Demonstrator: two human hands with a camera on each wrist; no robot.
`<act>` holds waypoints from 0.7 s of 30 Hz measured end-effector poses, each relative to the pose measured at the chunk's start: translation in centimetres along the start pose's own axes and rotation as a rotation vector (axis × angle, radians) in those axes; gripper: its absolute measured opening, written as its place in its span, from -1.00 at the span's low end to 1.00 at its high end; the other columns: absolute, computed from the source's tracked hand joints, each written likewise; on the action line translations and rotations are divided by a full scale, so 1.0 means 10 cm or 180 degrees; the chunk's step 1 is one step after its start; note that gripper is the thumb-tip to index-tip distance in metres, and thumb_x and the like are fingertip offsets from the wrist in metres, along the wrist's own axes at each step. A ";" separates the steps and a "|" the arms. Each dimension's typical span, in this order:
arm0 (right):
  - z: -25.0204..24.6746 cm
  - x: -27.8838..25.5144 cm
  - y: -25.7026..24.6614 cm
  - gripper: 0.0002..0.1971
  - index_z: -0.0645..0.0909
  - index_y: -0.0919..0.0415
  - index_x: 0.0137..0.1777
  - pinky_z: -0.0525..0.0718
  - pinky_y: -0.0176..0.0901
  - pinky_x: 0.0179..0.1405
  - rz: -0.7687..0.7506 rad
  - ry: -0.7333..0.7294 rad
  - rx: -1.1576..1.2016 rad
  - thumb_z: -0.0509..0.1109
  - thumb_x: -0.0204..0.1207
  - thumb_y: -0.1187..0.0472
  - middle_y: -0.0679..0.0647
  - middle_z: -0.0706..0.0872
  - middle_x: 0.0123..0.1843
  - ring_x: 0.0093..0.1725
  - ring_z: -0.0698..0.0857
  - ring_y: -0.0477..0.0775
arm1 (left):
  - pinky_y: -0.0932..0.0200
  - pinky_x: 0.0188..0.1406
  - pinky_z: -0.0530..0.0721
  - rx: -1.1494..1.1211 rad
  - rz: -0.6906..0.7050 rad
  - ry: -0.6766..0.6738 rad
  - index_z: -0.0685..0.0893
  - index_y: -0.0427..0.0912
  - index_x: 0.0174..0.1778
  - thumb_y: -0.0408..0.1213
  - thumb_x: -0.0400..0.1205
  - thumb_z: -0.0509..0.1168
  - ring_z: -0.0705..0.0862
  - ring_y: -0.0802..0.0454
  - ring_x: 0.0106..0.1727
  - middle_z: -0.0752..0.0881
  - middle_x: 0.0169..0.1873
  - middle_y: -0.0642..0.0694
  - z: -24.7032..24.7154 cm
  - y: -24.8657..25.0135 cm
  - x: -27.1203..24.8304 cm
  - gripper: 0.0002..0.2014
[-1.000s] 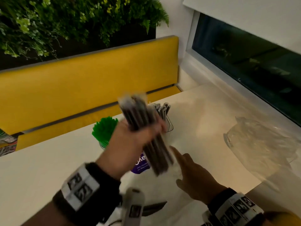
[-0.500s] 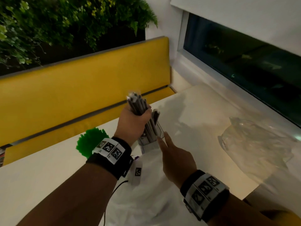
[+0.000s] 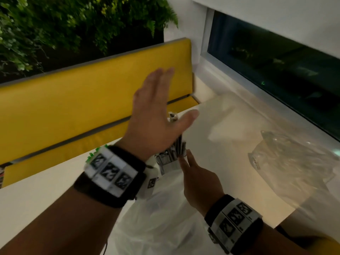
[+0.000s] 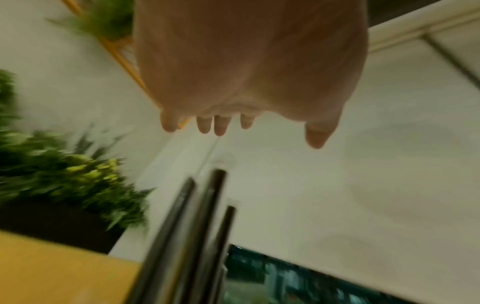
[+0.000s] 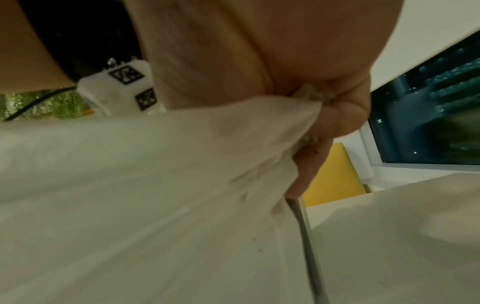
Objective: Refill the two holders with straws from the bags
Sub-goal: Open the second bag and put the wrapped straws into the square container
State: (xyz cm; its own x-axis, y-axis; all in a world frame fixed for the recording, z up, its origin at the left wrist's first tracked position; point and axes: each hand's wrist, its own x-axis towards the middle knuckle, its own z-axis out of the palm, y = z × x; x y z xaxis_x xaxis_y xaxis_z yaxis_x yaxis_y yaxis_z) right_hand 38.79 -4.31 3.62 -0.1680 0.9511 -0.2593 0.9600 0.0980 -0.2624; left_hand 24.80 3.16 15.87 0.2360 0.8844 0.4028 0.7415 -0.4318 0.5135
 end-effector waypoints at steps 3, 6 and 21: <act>0.01 0.00 -0.01 -0.09 -0.19 -0.06 0.71 0.60 -0.11 -0.56 -0.0020 0.0060 -0.0045 0.23 0.47 0.40 0.05 -0.22 0.76 -0.50 0.54 0.03 | -0.32 0.67 -0.12 0.1686 0.0251 -0.1118 0.07 -0.06 0.74 0.34 0.69 -0.14 -0.12 -0.14 0.76 0.00 0.76 -0.12 0.56 -0.10 0.06 -0.23; 0.01 0.00 -0.02 -0.10 -0.19 -0.09 0.70 0.60 -0.12 -0.56 -0.0046 0.0131 -0.0071 0.23 0.50 0.38 0.01 -0.25 0.75 -0.53 0.51 0.03 | -0.32 0.67 -0.04 0.2149 0.0246 -0.2178 0.38 -0.07 0.63 0.23 0.74 -0.09 0.02 -0.18 0.73 0.11 0.73 -0.15 0.87 -0.38 -0.05 -0.37; 0.09 -0.46 0.07 -0.43 0.30 -0.30 0.40 0.73 -0.30 -0.01 -0.0768 -0.0014 0.1182 0.40 0.48 0.16 -0.28 0.40 0.36 0.08 0.63 -0.16 | 0.13 0.50 0.41 -0.0152 -0.1328 -0.2575 0.52 0.11 0.46 0.18 0.67 0.06 0.53 0.03 0.45 0.59 0.44 0.07 0.96 -0.38 -2.14 -0.52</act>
State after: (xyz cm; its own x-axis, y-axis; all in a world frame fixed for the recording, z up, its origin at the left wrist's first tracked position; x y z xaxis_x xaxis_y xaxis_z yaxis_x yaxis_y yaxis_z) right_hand 40.03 -8.89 3.80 -0.3793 0.9125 -0.1534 0.7475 0.2044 -0.6320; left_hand 23.00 -12.43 -1.95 0.3363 0.8173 -0.4678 0.8430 -0.0398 0.5365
